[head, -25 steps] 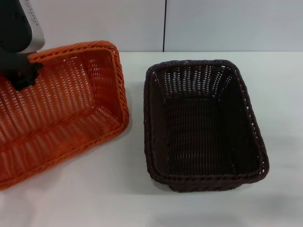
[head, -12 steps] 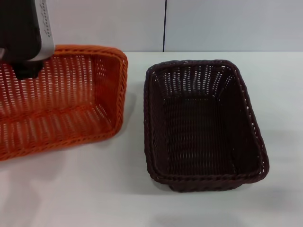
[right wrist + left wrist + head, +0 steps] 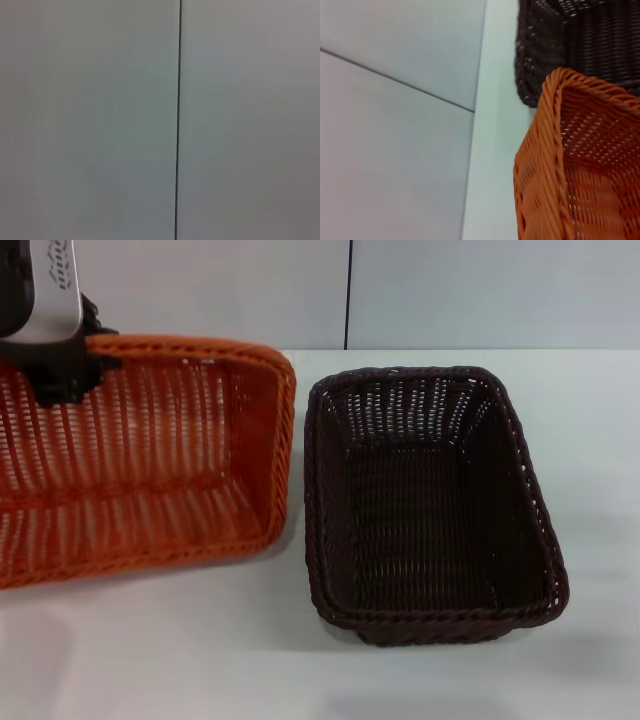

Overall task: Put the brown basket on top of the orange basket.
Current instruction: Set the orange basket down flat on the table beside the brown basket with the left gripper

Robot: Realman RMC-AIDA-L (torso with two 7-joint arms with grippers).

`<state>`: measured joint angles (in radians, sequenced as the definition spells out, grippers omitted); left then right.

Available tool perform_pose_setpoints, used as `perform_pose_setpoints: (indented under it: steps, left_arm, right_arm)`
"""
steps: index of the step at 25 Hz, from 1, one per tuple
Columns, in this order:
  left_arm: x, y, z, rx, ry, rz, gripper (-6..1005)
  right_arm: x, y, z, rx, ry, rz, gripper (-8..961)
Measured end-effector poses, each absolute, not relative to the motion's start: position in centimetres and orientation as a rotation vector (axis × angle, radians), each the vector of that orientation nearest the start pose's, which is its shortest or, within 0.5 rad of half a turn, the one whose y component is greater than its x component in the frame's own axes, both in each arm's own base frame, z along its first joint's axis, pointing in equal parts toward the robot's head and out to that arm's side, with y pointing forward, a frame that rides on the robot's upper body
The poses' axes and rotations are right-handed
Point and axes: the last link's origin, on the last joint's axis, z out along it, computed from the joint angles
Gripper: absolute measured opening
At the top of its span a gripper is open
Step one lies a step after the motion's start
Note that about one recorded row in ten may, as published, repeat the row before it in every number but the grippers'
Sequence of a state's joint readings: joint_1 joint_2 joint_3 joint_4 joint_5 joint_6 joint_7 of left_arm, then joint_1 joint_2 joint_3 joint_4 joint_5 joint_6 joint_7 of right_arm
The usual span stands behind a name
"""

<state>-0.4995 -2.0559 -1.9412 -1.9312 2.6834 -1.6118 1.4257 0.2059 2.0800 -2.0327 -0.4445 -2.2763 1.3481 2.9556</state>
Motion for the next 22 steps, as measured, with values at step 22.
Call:
perform_pose_setpoints:
  steps: [22]
  left_arm:
    - [-15.7,39.3,6.2,-2.648,0.320,0.550,163]
  right_arm:
    - [33.7,28.9,3.8,-1.197,0.359,0.635,616]
